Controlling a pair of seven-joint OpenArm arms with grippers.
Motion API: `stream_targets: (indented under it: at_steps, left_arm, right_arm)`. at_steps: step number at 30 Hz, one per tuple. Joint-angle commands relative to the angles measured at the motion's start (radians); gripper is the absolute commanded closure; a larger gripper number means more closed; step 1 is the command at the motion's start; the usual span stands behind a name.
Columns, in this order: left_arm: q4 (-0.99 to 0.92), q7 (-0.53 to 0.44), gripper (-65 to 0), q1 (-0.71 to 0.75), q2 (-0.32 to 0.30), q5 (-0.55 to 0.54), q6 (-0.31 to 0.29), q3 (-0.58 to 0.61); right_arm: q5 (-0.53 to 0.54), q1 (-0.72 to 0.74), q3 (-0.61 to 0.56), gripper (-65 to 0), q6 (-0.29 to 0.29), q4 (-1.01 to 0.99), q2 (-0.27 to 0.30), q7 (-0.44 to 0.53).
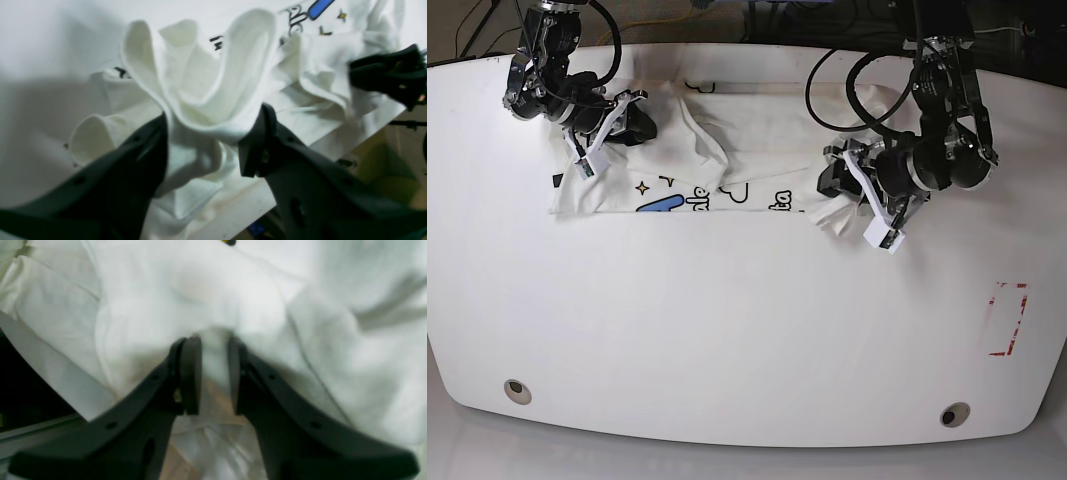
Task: Layout the t-shirt on the table in an organized manner, then fold the t-shirt properly
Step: 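Lower the folded end onto the shirt and open the left gripper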
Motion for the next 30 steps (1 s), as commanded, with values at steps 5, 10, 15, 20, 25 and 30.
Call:
stream_targets:
  at_steps: [5,10,15,20,25,30]
  left_arm:
    - [0.021,-0.017,-24.3,-0.013,0.015,-0.033,0.0,-0.005]
    - [0.02,-0.017,-24.3,-0.018,0.07,-0.028,0.0,0.001]
    - [0.02,-0.017,-24.4,-0.026,0.084,-0.019,0.005,0.07]
    - [0.043,-0.017,-26.8,-0.046,0.082,0.087,0.005,0.143]
    - [0.067,-0.017,-38.2,-0.072,0.064,0.217,0.005,0.236]
    - [0.07,-0.017,-39.2,-0.099,0.059,0.265,0.005,0.302]
  right_arm:
    - [-0.052,-0.004,-0.003,-14.4,-0.01,0.001,0.004,-0.051]
    - [-0.052,-0.004,-0.003,-14.4,-0.01,0.001,0.004,-0.051]
    - [-0.052,-0.004,-0.003,-14.4,-0.01,0.003,0.004,-0.051]
    - [-0.052,-0.004,0.0,-14.4,-0.01,0.003,0.004,-0.051]
    - [-0.052,-0.006,0.002,-14.4,-0.01,0.003,0.004,-0.051]
    - [-0.052,-0.011,0.002,-14.4,-0.01,0.003,0.004,-0.051]
